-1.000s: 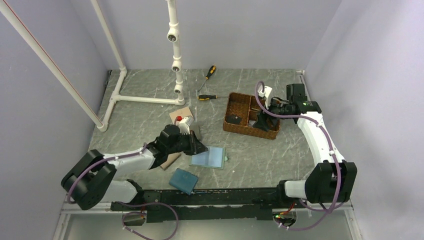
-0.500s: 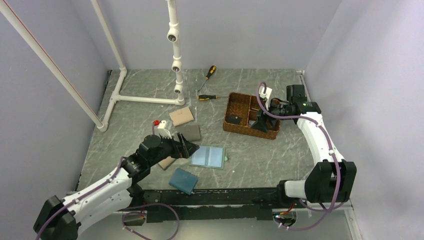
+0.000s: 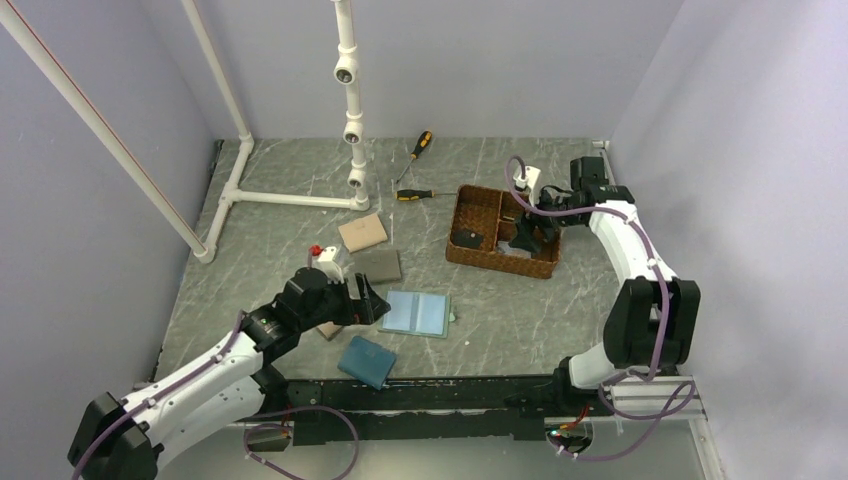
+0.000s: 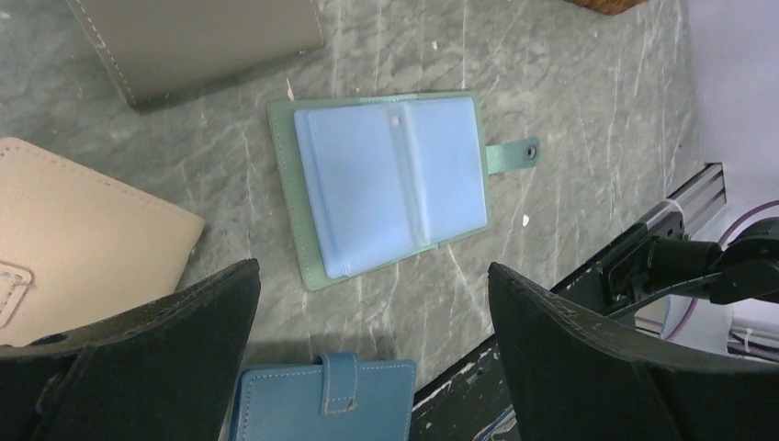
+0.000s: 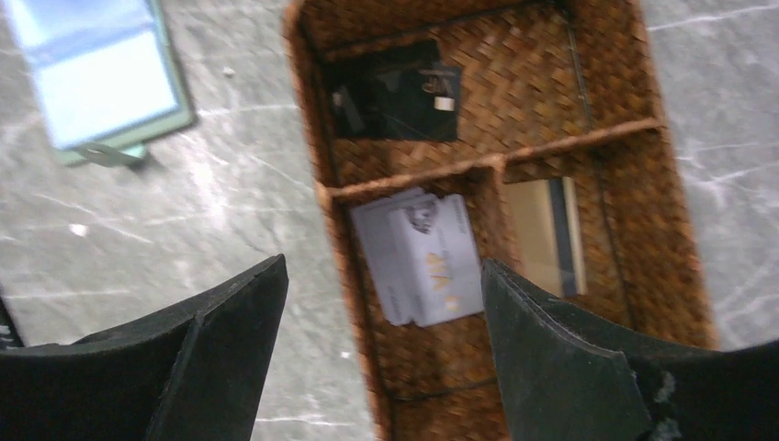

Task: Take the credit cards out of the card holder
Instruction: Reset both arms

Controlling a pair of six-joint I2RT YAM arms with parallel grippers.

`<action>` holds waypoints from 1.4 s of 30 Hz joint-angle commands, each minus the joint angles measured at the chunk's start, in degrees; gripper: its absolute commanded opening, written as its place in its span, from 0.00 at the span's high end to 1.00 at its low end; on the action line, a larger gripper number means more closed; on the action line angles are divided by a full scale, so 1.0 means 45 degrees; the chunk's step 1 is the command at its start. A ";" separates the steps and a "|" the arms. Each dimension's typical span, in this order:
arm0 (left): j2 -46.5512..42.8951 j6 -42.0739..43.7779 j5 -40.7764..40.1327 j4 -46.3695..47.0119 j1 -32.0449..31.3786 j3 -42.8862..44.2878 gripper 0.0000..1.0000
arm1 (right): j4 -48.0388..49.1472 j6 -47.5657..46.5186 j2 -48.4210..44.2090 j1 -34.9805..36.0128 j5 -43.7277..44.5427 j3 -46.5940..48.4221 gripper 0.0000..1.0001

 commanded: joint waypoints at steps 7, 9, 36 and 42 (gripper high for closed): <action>0.0215 0.0429 0.0228 0.0387 0.0050 0.0034 0.01 | 0.0328 -0.1453 0.1352 -0.0270 0.1089 0.1567 0.21; 0.0388 0.0447 0.0302 0.0474 0.0045 -0.0014 0.01 | 0.0424 -0.1476 0.1029 -0.0268 0.0263 0.1078 0.21; 0.0875 0.1500 0.1081 -0.1899 0.1719 0.3236 0.01 | 0.7035 1.1532 -0.4303 -0.5039 -0.3521 -0.2387 0.00; 0.0329 0.1805 0.0690 -0.2702 0.1766 0.3719 0.01 | 0.7898 1.3912 -0.4929 -0.5073 -0.1317 -0.2706 0.00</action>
